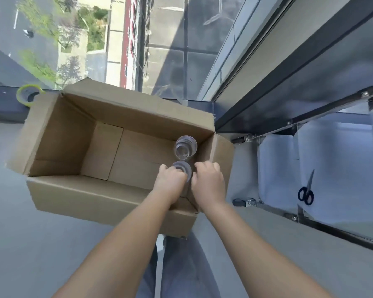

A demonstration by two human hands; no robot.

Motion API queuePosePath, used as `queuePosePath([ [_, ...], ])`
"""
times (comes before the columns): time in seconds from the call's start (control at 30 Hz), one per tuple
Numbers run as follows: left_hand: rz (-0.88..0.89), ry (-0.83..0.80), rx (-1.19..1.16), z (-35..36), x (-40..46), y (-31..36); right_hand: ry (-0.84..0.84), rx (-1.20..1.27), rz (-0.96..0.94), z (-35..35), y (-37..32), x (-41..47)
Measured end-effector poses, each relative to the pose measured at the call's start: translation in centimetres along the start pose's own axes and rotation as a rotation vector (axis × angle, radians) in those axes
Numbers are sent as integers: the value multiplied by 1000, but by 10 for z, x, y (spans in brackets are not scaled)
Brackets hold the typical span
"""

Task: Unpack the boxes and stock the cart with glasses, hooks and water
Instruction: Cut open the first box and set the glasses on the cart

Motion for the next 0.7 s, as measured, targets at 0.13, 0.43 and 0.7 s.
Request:
queuePosePath([
  [0.13, 122, -51, 141, 1, 3, 1, 102, 41, -19, 7, -2, 0],
  [0.43, 262, 3, 267, -3, -3, -30, 61, -24, -107, 14, -14, 9],
  [0.7, 207, 324, 271, 3, -19, -80, -69, -75, -66, 45, -31, 43],
])
Point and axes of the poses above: each hand's wrist, its own x-axis towards the middle knuckle, its own z-axis out of the palm, y = z × x, the point moved 2 cm from there along x, towards the middle knuckle, and after that the axes turned 2 degrees about x, right-handed, at the moved point
